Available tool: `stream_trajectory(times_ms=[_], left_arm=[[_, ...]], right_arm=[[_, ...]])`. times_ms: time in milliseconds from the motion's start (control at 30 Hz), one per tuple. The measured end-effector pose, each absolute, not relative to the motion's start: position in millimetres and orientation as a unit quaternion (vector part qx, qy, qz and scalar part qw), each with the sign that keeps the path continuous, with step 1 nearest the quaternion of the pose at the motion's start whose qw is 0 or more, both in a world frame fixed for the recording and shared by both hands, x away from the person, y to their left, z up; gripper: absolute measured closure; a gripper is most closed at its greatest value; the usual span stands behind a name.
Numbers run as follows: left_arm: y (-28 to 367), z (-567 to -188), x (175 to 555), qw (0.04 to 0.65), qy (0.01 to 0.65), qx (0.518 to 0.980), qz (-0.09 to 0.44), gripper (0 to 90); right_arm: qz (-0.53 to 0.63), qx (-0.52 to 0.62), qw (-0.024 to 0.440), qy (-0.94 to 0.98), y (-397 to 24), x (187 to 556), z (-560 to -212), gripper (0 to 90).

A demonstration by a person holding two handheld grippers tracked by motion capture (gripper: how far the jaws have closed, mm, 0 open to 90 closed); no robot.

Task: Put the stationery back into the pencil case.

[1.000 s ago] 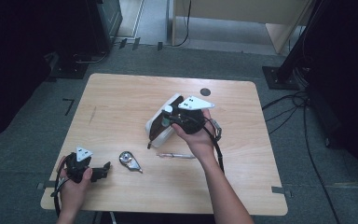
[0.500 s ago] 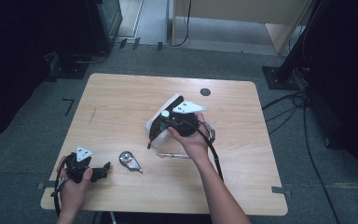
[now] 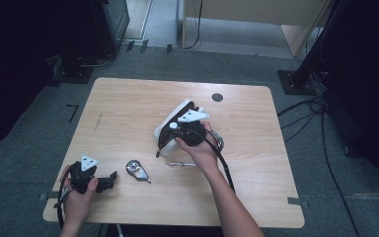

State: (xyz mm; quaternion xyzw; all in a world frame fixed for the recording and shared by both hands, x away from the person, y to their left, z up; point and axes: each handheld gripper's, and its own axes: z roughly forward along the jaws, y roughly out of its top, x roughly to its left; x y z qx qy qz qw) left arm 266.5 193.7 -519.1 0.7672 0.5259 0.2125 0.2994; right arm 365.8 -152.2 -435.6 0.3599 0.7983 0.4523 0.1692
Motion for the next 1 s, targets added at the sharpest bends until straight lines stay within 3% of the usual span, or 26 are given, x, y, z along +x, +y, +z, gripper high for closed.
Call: stream_trajectory(times_ms=[733, 1000], left_arm=[[193.7, -519.1, 266.5, 0.300, 0.526, 0.767, 0.212, 0.0], [193.7, -519.1, 266.5, 0.300, 0.526, 0.767, 0.213, 0.0]], right_arm=[[0.411, 0.377, 0.141, 0.818, -148.6, 373.8, -442.7, 61.2], [0.414, 0.376, 0.155, 0.815, -150.1, 373.2, -440.2, 64.7]])
